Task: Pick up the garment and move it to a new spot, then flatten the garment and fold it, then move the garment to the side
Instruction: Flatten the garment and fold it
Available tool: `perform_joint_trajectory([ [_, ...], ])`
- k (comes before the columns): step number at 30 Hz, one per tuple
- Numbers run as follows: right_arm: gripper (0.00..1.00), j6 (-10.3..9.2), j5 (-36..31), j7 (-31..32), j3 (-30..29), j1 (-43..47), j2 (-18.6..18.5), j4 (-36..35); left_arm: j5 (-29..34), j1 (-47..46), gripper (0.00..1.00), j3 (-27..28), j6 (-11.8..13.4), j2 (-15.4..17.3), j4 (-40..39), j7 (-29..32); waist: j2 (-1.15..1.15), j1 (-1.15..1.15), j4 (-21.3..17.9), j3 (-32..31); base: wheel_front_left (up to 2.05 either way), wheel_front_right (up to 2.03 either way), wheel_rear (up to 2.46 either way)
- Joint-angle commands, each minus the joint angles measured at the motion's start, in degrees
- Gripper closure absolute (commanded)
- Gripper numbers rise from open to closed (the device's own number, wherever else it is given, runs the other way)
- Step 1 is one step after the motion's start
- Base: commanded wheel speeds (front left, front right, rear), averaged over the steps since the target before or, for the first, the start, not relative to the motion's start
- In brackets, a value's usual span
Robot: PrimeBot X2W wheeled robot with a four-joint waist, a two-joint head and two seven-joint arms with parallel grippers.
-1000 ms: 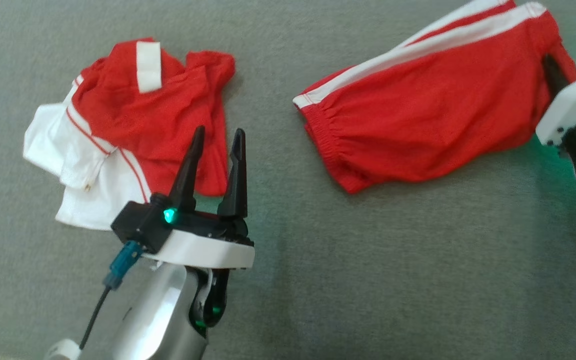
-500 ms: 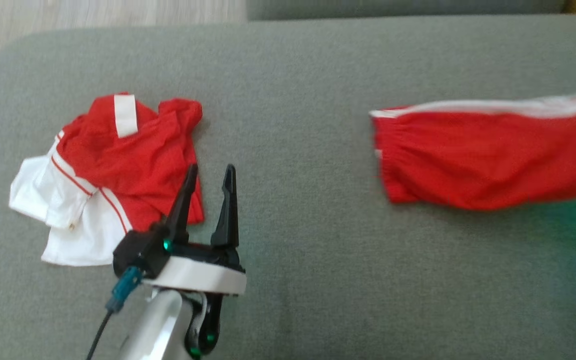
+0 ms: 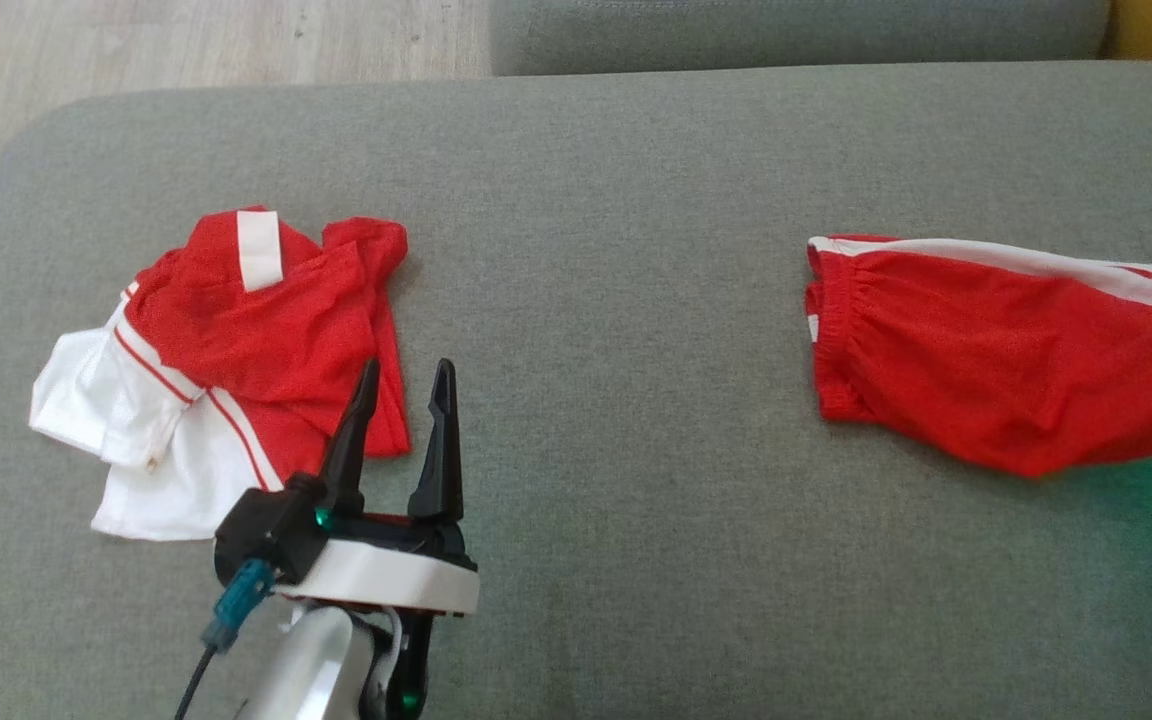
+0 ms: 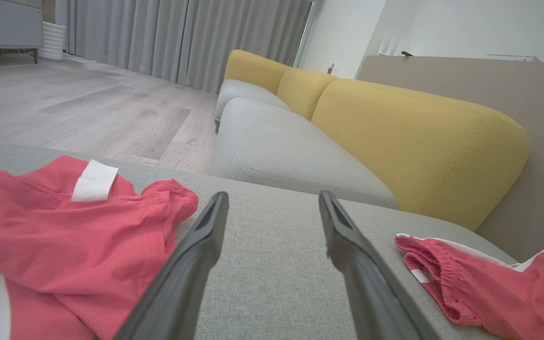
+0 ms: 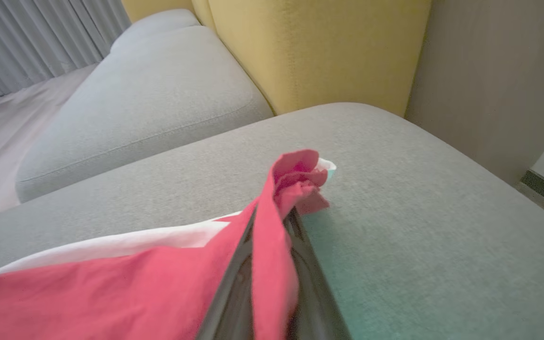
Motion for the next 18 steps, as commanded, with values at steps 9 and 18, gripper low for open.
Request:
perform_joint_trajectory([
  [9,1.0,-0.04,-3.4,-2.6,0.2,-2.3,4.3,-5.6,0.4,-1.2,0.0,2.2,0.3,0.3,-2.1,-0.5,0.0,0.0,1.1,-1.8,0.0,0.0,0.0],
  [18,1.0,-0.04,-5.5,-1.3,5.4,-1.3,13.9,-13.6,0.8,-0.6,0.0,2.3,0.2,0.3,-1.8,-0.5,0.0,0.0,2.4,-3.3,0.0,0.0,0.0],
])
